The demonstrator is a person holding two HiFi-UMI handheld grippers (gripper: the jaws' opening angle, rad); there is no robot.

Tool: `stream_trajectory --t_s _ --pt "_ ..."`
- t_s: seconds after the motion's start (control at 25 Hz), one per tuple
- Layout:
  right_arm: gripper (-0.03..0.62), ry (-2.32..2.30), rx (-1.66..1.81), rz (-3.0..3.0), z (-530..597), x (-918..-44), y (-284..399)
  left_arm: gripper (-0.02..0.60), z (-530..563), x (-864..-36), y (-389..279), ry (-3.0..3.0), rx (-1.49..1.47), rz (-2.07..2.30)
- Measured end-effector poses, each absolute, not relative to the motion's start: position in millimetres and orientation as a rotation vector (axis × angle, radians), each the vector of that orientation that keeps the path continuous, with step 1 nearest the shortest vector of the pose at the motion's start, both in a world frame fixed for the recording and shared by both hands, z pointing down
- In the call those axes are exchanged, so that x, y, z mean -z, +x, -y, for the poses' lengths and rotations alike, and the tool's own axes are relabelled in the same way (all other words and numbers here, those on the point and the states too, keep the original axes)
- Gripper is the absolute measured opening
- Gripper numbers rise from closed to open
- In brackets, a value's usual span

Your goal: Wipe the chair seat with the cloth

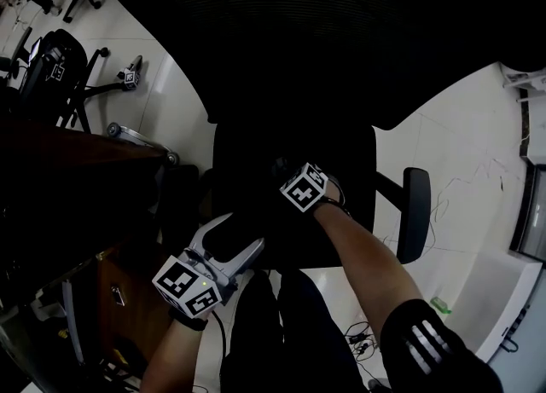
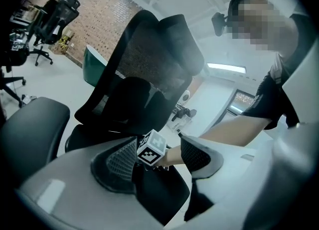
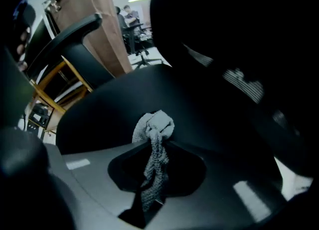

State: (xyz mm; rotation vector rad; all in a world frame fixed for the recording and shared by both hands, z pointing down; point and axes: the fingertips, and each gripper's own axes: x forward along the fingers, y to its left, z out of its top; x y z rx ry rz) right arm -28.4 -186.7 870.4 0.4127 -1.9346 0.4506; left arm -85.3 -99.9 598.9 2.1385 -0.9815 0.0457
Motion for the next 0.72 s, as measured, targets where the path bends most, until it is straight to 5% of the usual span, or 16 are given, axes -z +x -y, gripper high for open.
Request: stream_trajectory --t_s 0.36,0.56,0.72 --pt "0.052 0.627 -0.434 1.704 193 -862 136 0.301 104 -588 -51 2.196 -0.051 0.889" --pt "0.052 0.683 -0.434 1.688 197 -856 146 0.301 98 -585 -46 2.203 -0.058 0.876" --pt "0.052 0.676 -0.457 1.869 197 -831 81 0.301 88 -588 -61 2.189 -0.075 0.907"
